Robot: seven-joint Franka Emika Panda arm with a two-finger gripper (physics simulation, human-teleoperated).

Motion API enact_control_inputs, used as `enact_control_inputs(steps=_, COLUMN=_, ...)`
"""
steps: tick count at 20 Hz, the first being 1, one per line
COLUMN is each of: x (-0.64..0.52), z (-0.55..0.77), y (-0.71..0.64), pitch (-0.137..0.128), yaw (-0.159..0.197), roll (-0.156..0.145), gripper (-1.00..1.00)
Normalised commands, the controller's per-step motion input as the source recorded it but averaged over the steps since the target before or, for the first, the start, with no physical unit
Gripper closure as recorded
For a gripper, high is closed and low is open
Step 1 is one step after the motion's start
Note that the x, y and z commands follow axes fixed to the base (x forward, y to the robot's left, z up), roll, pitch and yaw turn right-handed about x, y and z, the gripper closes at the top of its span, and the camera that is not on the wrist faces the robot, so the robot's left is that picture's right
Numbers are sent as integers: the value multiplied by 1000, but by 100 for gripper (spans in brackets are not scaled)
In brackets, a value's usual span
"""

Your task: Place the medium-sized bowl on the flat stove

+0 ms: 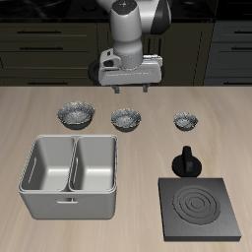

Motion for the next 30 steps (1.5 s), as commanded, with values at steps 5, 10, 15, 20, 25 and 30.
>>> enact_control_inputs(steps=5, x=65, z=-206, y=42, pitch=21, yaw=-3, roll=5, gripper=-100)
enact_control_inputs(steps=10, x=4, z=-163, y=61, pitch=-4, yaw=-11, roll=4, gripper=-100)
enact_control_inputs(steps=15, x=-22, z=-155, y=86, pitch=13, yaw=-14, roll=12, gripper=-100)
enact_control_inputs(steps=20, x=21, z=-187, y=-25, pitch=32, yaw=-25, roll=-4, gripper=-100)
enact_control_inputs(steps=25, x=-56, z=-127, y=-22, pitch=-10, yaw=-16, roll=-8, gripper=-100)
enact_control_inputs(steps=30, x=-155, z=-172, y=20, pitch=-20, yaw=-1, roll=12, gripper=-100)
